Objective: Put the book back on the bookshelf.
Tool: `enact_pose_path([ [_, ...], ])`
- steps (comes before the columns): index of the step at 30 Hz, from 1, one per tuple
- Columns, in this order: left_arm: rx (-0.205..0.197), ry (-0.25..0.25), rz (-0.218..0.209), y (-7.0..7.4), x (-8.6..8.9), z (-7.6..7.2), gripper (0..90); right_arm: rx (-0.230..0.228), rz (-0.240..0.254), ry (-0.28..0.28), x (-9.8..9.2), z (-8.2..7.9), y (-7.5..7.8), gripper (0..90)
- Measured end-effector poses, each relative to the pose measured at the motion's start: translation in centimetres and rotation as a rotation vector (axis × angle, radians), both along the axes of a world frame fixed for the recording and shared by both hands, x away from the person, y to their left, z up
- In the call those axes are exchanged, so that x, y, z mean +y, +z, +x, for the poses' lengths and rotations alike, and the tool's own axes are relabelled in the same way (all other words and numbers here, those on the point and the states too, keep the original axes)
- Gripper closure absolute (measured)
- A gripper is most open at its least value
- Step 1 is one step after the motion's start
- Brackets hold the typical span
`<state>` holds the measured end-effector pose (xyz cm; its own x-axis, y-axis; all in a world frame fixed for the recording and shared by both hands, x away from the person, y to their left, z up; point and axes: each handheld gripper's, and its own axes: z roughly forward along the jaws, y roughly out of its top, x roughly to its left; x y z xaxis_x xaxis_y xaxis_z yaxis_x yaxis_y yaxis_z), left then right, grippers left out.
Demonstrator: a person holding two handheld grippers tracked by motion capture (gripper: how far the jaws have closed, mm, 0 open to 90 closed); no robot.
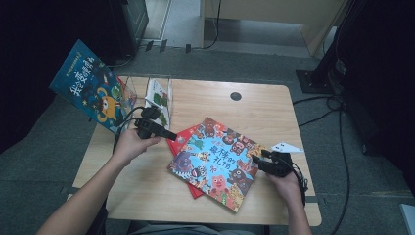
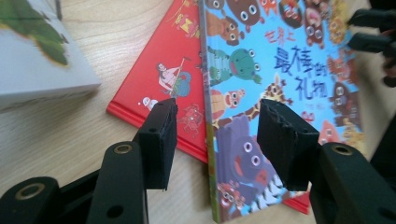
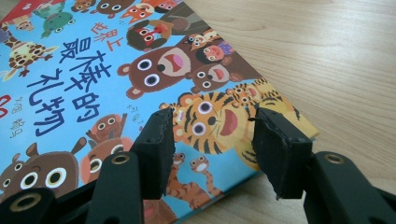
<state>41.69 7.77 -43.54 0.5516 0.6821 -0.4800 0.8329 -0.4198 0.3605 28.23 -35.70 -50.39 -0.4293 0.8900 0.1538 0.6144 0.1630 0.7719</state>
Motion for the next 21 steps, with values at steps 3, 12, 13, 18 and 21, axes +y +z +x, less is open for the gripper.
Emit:
enact_pose_path([
  [3, -0.012, -0.012, 0.022, -0.9, -0.8, 0.1, 48.7, 0.009, 0.016, -0.008, -0.3, -0.1, 0.0, 52.4],
  [12, -0.004, -0.033, -0.008, -2.7, -2.2, 0.4, 51.8, 0.024, 0.018, -0.01, -1.1, -0.6, 0.1, 67.5],
  [13, -0.002, -0.035, -0.011, -2.7, -2.3, 0.3, 52.1, 0.025, 0.017, -0.011, -1.2, -0.6, 0.1, 68.3],
  [18, -0.036, -0.054, -0.005, -2.8, -2.4, 0.0, 61.0, 0.04, -0.002, -0.009, -1.6, -0.8, 0.1, 78.8],
  [21, -0.021, -0.038, -0.045, -3.3, -2.1, -0.2, 70.6, 0.044, 0.0, 0.002, -1.7, -0.9, 0.2, 84.6],
])
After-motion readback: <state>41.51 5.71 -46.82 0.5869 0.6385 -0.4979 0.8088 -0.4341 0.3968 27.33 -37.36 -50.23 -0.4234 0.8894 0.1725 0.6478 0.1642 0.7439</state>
